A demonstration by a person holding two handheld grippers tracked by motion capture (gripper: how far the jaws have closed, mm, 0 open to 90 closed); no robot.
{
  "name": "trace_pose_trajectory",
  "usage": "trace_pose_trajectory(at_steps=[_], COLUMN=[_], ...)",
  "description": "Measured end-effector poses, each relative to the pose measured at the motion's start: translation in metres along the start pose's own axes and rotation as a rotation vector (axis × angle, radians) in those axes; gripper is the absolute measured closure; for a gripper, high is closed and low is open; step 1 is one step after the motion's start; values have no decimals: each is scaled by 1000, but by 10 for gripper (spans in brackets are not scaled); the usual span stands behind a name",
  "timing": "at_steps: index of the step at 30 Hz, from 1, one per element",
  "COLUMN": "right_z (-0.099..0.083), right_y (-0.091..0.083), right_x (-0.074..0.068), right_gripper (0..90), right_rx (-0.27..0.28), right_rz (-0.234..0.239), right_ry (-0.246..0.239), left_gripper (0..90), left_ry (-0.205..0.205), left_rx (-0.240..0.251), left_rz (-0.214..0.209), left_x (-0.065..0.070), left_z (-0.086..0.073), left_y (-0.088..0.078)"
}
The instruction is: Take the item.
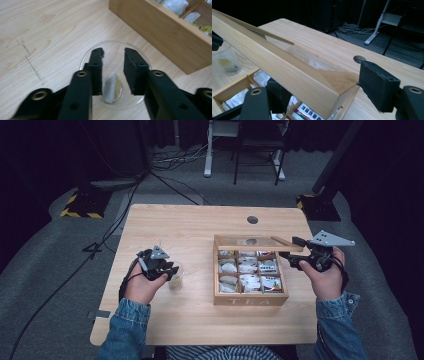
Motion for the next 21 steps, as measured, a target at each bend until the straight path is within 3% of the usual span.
trace_pose_trajectory(at_steps=[5, 9, 21], right_z=[0, 0, 1], right_y=[0, 0, 0], right_x=[0, 0, 1], right_gripper=[303, 303, 303], right_rx=[-1, -3, -3], right_rz=[0, 2, 5], right_ry=[0, -1, 0], left_gripper=[557, 484, 412], left_ry=[-4, -29, -50], left_rx=[35, 53, 83], left_rz=[14, 24, 68], left_x=[-3, -6, -18], left_z=[3, 2, -2], left_y=[-6, -10, -22])
Point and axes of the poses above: each handheld gripper's, and its own axes: y roughly forward along the jaws, z roughly out of its top, x roughly to its right, the point moved 3 cm from there along y, roughly forward along the jaws, and after that the axes turned 4 degrees about x, right-handed, at the moved point
